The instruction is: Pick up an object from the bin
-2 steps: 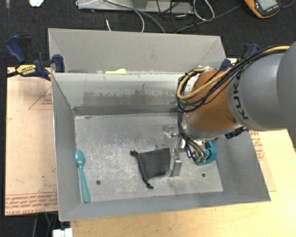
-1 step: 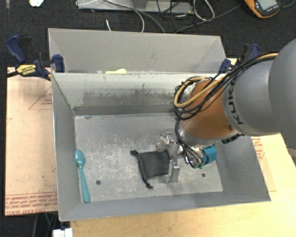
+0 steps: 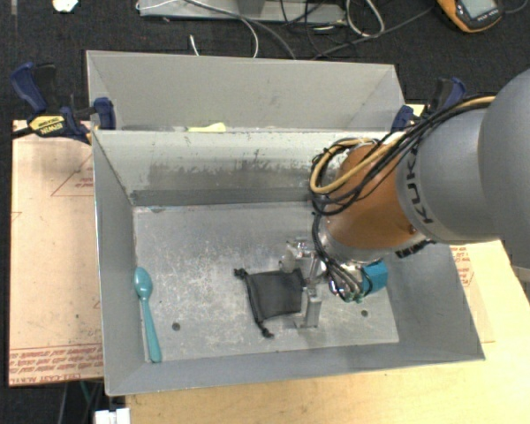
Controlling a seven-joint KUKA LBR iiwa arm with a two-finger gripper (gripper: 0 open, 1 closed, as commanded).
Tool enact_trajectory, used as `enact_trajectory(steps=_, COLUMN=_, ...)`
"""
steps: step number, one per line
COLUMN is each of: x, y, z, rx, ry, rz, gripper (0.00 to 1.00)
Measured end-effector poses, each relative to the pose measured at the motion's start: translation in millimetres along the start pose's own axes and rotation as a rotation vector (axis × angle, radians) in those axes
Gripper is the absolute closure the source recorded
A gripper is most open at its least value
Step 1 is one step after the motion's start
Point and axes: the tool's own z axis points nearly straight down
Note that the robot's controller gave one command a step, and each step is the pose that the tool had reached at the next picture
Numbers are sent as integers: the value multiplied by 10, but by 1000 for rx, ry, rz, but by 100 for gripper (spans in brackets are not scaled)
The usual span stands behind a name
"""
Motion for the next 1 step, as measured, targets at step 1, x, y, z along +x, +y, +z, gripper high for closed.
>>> enact_trajectory(steps=1, x=8, y=6, z=-52, rx=-1, ry=0, rz=101, gripper=100)
